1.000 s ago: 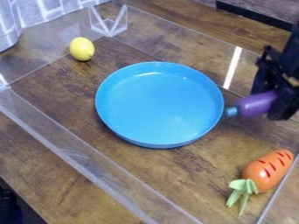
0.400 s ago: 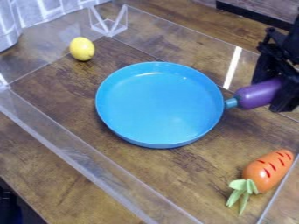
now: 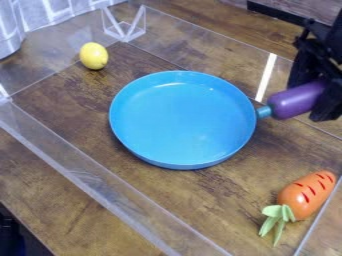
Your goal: Put the purple eggplant in the blue tray
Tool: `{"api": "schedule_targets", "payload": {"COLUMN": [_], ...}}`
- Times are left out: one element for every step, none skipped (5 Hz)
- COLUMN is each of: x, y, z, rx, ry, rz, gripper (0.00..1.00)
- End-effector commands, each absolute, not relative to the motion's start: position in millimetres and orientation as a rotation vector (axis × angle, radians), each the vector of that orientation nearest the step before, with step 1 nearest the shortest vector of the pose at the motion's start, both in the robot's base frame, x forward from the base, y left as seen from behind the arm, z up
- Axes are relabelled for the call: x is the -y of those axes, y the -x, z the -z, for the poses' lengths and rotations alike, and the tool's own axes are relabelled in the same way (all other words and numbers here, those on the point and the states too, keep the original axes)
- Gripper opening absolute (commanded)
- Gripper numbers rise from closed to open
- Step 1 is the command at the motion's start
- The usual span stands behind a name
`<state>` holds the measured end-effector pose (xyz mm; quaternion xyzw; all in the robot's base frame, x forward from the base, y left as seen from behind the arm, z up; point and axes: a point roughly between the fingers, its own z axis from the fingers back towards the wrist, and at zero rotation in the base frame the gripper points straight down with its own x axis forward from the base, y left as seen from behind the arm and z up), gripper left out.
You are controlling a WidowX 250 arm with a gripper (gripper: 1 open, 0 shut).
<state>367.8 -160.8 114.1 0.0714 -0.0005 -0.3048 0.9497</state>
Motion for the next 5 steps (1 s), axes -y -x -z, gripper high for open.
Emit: {"api": "schedule_targets", "payload": {"x": [169.7,171.3,166.2,153.9,155.3], "y": [-362.8,-362.9,-361.0,-354.8,-352.2], "z": [-161.0,-161.3,-167.3,-169.9,-174.9], "rx": [0.145,0.162,0.178,0.204,0.229], "ry": [-0.134,-0.141,-0.154,-0.169,-0.177], "rz": [0.609,0.586,0.558,0.503,0.484], "gripper": [0.0,0.0,0.0,0.0,0.0]}}
